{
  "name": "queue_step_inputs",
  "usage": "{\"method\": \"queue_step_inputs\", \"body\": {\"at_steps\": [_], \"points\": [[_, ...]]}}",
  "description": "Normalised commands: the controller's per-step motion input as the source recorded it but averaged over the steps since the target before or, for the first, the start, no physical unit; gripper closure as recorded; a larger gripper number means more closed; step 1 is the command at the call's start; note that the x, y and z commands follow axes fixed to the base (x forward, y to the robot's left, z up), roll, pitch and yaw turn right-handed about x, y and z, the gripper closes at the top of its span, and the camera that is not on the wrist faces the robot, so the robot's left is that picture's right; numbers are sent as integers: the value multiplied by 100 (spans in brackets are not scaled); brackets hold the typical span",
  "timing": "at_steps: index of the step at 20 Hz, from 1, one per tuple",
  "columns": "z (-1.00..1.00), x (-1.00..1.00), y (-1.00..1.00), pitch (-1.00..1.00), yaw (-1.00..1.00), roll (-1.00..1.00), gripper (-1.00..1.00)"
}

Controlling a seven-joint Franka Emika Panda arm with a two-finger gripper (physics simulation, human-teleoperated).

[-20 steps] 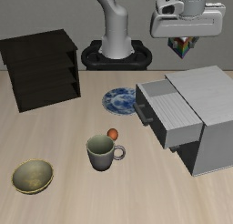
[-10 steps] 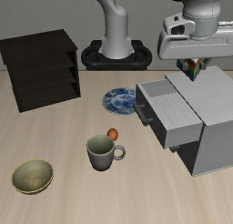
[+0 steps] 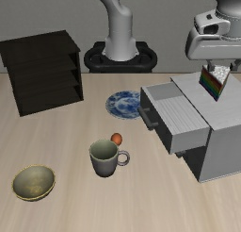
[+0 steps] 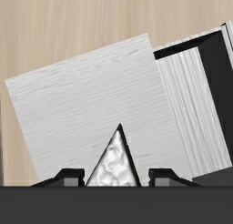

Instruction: Pick up the cake and place it on the top of the cabinet

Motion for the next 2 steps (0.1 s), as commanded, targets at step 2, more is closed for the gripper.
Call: {"method": "queue_step_inputs", "body": {"at_steps": [2], "points": [[0,0,0,0,0,0,-100]]}}
